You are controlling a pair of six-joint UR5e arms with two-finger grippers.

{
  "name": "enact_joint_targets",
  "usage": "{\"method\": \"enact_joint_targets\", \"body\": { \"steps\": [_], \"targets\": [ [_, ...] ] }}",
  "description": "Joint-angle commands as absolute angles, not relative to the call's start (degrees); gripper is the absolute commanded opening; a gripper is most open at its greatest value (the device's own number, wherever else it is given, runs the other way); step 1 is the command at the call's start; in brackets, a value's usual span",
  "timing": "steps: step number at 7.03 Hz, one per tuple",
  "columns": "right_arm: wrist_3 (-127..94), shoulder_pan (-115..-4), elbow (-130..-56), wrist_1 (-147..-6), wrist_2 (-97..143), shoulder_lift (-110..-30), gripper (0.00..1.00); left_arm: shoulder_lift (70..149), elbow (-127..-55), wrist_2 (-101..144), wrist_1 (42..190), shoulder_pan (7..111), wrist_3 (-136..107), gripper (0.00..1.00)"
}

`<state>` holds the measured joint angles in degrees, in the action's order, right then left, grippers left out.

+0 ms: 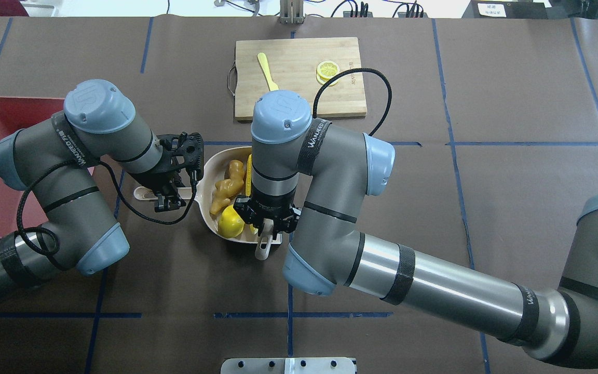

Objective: Sweep and dump trash into bin
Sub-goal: 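Sweep the corn cob into the dustpan with the right gripper's brush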

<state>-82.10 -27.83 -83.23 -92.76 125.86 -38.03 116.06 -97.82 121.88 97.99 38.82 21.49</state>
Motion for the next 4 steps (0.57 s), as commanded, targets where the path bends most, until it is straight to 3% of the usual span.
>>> {"method": "enact_joint_targets", "body": {
  "steps": [1, 4],
  "targets": [
    [-82.1, -28.2, -83.7, -92.8, 125.9, -37.8, 0.0, 116.0, -97.8, 121.9, 98.2, 38.8, 21.4, 0.0],
    [-82.2, -29.9, -86.0, -93.6, 128.8, -38.2, 0.0, 115.8, -97.8, 122.0, 98.3, 39.0, 21.7, 0.0]
  ]
}}
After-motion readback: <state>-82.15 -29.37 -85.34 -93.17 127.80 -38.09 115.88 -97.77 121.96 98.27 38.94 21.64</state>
